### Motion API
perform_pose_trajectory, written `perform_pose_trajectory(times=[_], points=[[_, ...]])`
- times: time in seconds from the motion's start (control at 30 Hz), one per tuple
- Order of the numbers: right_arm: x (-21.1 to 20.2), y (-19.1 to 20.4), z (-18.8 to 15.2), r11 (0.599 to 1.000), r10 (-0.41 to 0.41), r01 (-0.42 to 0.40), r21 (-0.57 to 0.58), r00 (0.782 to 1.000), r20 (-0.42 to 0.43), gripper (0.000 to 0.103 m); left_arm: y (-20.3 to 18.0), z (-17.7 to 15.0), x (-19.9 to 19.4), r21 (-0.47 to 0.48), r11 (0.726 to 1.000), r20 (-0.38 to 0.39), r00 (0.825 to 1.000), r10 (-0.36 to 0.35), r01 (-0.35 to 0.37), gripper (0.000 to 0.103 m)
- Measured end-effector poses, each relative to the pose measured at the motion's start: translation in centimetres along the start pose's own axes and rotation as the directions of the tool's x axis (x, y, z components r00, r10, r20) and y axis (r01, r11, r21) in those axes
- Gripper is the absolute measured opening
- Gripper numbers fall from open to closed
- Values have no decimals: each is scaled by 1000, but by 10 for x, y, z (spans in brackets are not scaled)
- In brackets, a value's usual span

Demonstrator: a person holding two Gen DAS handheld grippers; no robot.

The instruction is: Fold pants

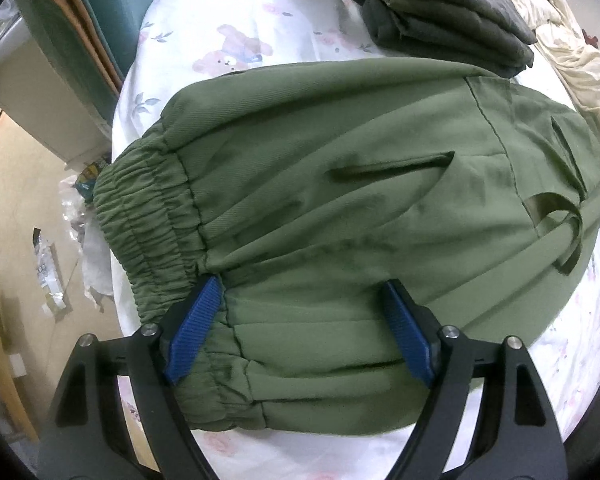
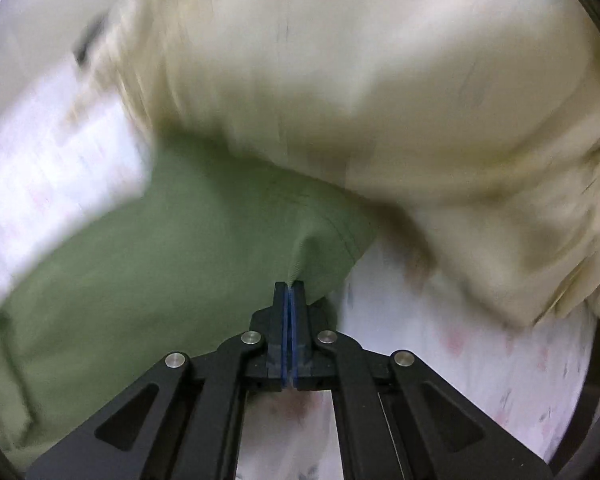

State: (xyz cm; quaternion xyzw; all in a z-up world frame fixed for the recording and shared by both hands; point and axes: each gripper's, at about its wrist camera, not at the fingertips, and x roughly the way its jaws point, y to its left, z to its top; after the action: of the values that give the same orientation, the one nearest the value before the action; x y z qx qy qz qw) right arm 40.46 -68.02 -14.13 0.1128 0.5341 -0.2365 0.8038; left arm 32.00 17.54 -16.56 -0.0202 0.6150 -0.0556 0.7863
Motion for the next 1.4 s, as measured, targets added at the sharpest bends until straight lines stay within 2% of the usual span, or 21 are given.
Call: perform_pose_trajectory(times=[0.13, 0.2, 0.27, 0.33, 0.37, 0.43, 0.47, 0.53, 0.57, 0.6, 0.63, 0.73, 0.83, 0.97, 1.03, 1.07, 1.13, 1.17, 1.23, 1.33, 1.4], points=[[23, 15, -17, 992, -107, 103, -72, 993, -45, 15, -2, 0, -1, 12, 1000, 5, 1000, 4, -5, 80], [23, 21, -15, 980, -189, 185, -77, 981, -48, 42, -5, -1, 0, 18, 1000, 11, 1000, 13, -13, 82], [12, 25, -14, 941, -328, 323, -102, 944, -32, 62, -8, 0, -2, 25, 1000, 20, 1000, 16, -17, 85], [-10, 39, -12, 937, -326, 329, -119, 944, 47, 61, -9, 2, -5, 13, 1000, 23, 1000, 19, -19, 85], [-26, 50, -13, 949, -281, 291, -121, 955, 96, 61, -9, 4, -9, -1, 1000, 30, 999, 15, -15, 85], [-55, 80, -23, 983, -61, 85, -161, 987, 148, 61, -7, 7, -22, -35, 999, 57, 998, 3, -1, 86], [-64, 100, -32, 979, 68, -41, -201, 989, 129, 61, -5, 9, -33, -63, 998, 82, 997, -4, 9, 86], [-75, 141, -55, 928, 280, -253, -275, 958, 63, 61, -2, 11, -50, -105, 994, 121, 993, -1, 14, 86], [-75, 165, -68, 884, 371, -352, -307, 929, 3, 61, 0, 12, -57, -121, 993, 133, 991, 3, 13, 86], [-72, 189, -85, 847, 419, -414, -332, 906, -62, 61, 2, 12, -67, -150, 989, 156, 988, 15, 9, 86], [-73, 198, -98, 839, 420, -421, -344, 904, -82, 61, 6, 11, -78, -188, 982, 177, 984, 34, 0, 86], [-41, 230, -126, 874, 297, -338, -350, 940, -165, 62, 24, 1, -105, -312, 950, 225, 970, 88, -14, 88], [-46, 233, -137, 898, 238, -263, -353, 965, -114, 63, 36, -23, -124, -433, 901, 259, 958, 123, 1, 90], [-88, 227, -142, 889, 390, -398, -227, 917, -82, 69, 14, -64, -118, -521, 844, 307, 950, 50, 124, 90], [-116, 214, -153, 881, 423, -431, -195, 902, -80, 76, 0, -88, -100, -593, 763, 341, 939, -51, 257, 90], [-127, 211, -161, 872, 448, -456, -179, 890, -87, 77, -6, -104, -86, -638, 694, 375, 922, -99, 334, 90], [-137, 217, -177, 843, 506, -517, -152, 856, -104, 77, -11, -123, -63, -667, 593, 452, 878, -159, 451, 89], [-140, 214, -185, 837, 517, -529, -144, 849, -111, 77, -11, -130, -50, -686, 537, 481, 860, -173, 491, 88], [-142, 217, -197, 842, 503, -516, -154, 856, -121, 77, -14, -133, -30, -685, 465, 528, 822, -213, 561, 87], [-136, 217, -200, 856, 463, -481, -188, 876, -133, 77, -10, -125, -4, -699, 452, 511, 829, -226, 554, 87], [-125, 216, -198, 864, 451, -470, -180, 882, -139, 77, 0, -120, 4, -696, 443, 527, 821, -219, 565, 87]])
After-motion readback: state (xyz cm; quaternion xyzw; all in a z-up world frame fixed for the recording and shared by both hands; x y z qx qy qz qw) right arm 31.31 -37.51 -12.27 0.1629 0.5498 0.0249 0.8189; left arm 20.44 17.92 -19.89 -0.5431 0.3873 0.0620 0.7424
